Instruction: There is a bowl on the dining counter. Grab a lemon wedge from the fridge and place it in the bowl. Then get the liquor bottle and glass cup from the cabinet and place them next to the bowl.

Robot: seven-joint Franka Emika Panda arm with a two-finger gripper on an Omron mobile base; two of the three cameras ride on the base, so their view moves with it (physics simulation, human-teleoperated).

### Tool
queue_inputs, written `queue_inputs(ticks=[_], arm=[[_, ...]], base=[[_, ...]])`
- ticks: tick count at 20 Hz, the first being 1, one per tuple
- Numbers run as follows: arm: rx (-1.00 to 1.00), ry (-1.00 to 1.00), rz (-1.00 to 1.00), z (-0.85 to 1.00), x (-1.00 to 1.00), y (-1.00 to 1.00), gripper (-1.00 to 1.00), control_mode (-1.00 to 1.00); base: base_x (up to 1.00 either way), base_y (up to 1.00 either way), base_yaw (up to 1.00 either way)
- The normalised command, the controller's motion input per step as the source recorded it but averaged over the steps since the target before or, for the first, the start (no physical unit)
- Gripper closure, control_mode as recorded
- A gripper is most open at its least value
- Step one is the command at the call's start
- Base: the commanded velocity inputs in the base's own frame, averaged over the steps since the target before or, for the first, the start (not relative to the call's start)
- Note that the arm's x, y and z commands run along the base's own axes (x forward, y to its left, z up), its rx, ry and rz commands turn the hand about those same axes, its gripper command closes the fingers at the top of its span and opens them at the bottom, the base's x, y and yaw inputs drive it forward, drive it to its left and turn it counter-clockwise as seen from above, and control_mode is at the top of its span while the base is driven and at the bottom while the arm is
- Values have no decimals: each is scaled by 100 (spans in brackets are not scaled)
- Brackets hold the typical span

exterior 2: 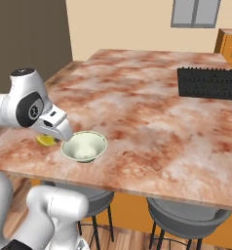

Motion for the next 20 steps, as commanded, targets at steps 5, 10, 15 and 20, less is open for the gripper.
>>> queue_inputs(ticks=[5,10,15,20], arm=[[0,0,0,-47,28,0,100,-100],[0,0,0,-39,53,0,100,-100],[0,0,0,-30,56,0,100,-100],[0,-3,0,-29,22,0,100,-100]], base=[[0,0,0],[0,0,0],[0,0,0],[0,0,0]])
